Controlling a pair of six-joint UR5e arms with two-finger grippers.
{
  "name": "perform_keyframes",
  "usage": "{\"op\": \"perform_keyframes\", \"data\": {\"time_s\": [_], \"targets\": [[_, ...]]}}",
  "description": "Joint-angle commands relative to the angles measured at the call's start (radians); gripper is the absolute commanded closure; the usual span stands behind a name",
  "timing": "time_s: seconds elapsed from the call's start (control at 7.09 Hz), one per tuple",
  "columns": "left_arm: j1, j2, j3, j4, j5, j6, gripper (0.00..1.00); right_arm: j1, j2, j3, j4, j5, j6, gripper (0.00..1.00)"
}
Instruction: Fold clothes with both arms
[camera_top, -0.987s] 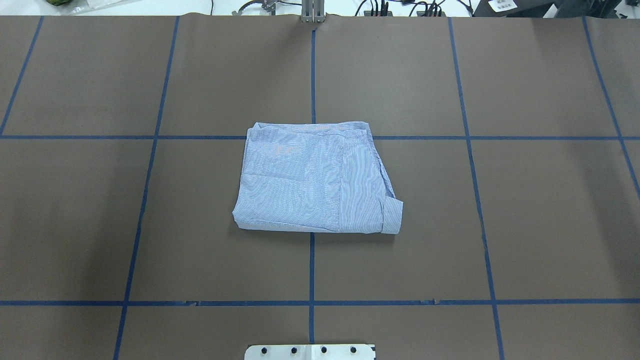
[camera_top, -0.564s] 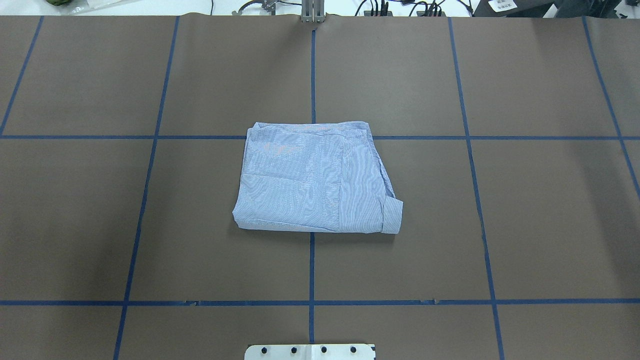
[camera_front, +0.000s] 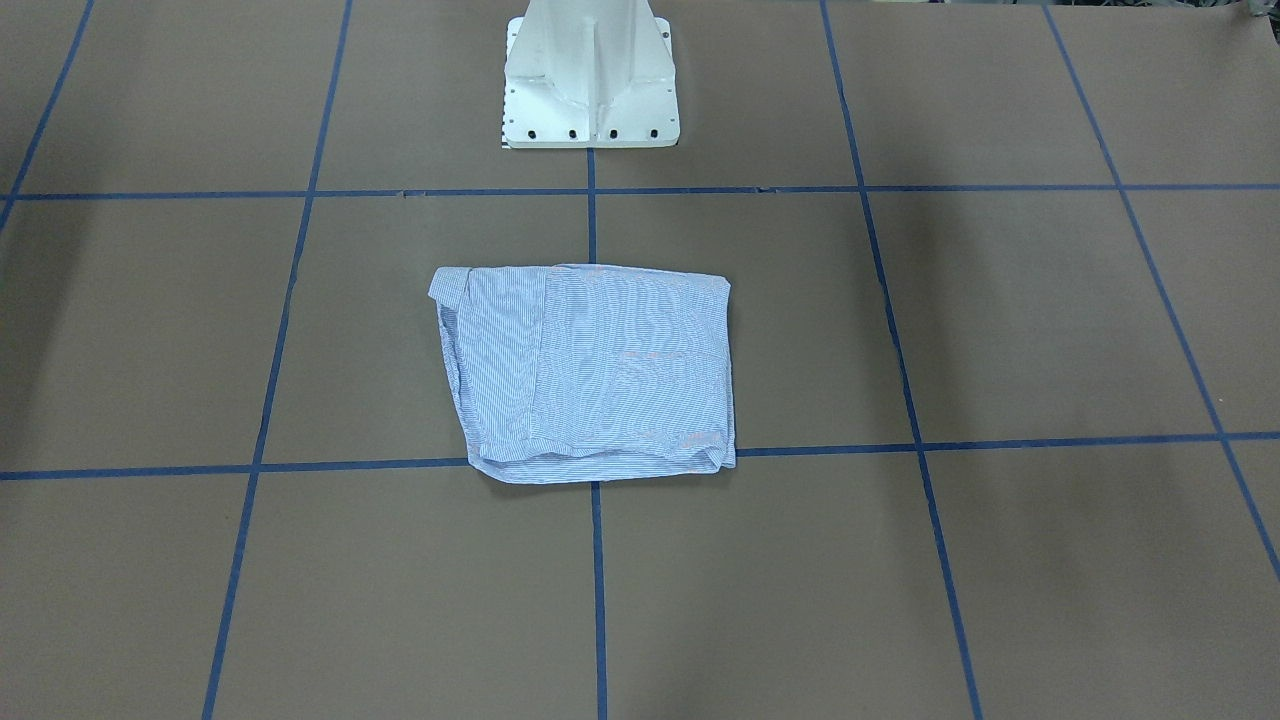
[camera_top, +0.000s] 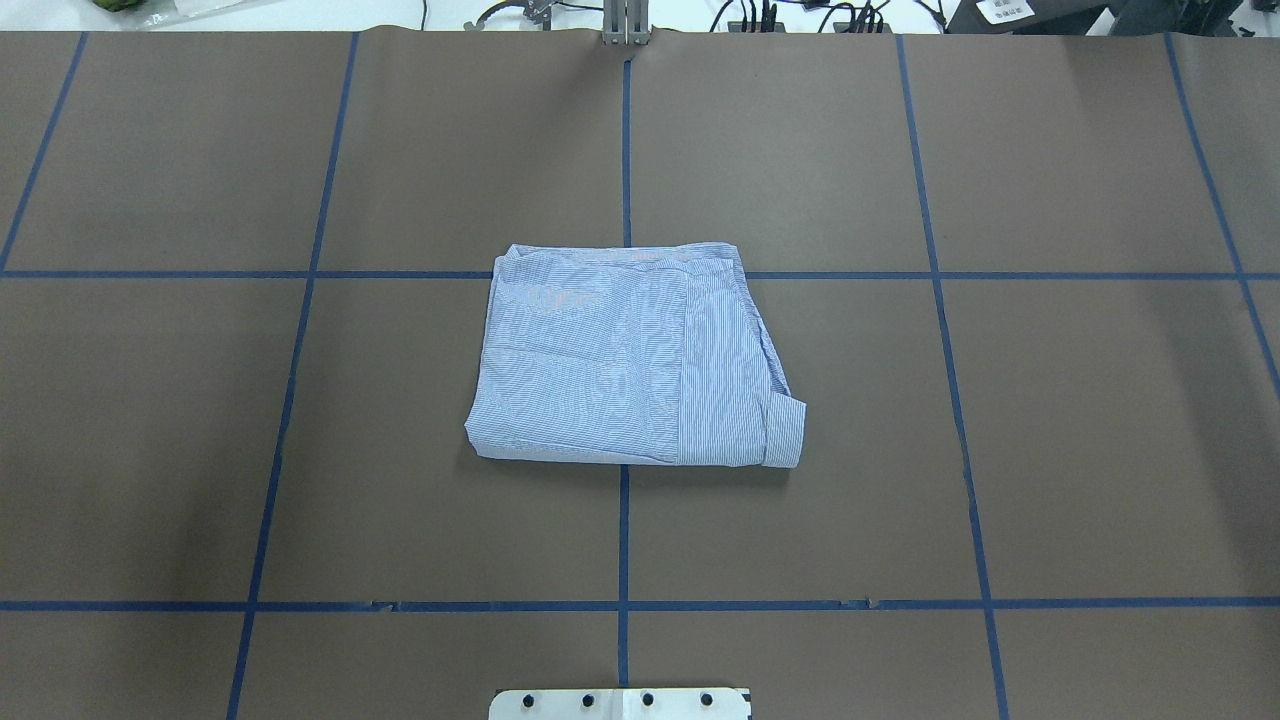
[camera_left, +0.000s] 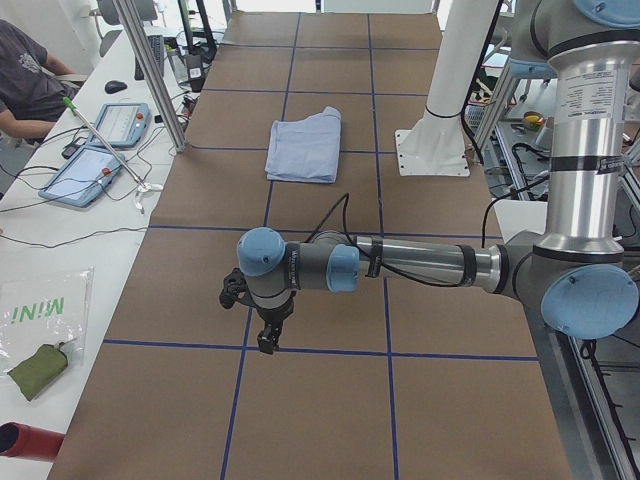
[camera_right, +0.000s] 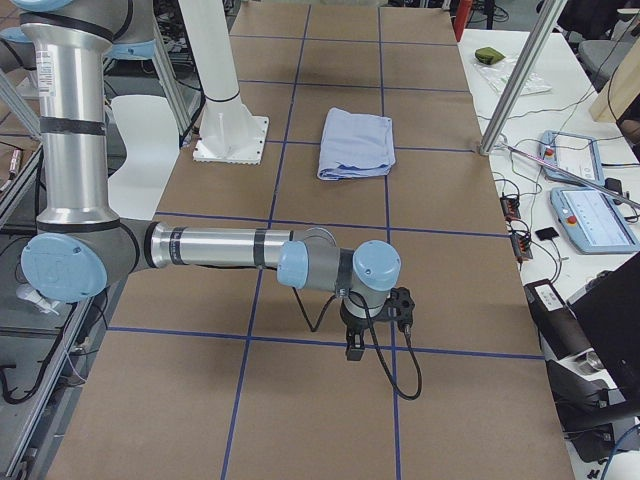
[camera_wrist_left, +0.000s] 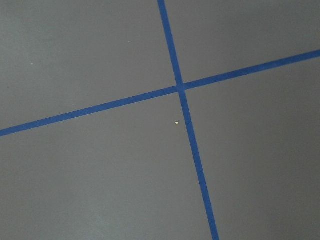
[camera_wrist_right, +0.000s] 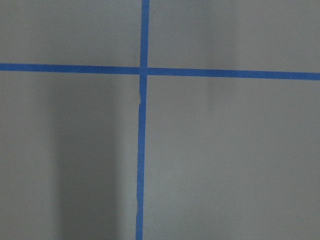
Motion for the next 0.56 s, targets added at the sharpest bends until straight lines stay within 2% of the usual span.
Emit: {"op": "perform_keyframes", "data": {"time_s": [0.0, 0.42], "targets": [[-0.026, 0.002, -0.001, -0.002, -0.009, 0.004, 0.0, 0.001, 0.001, -0.002, 0.002, -0.001, 0.024, 0.0], [-0.043, 0.0, -0.002, -0.002, -0.008, 0.002, 0.0, 0.023, -0.003, 0.001, 0.002, 0.0, 0.024, 0.0]]}}
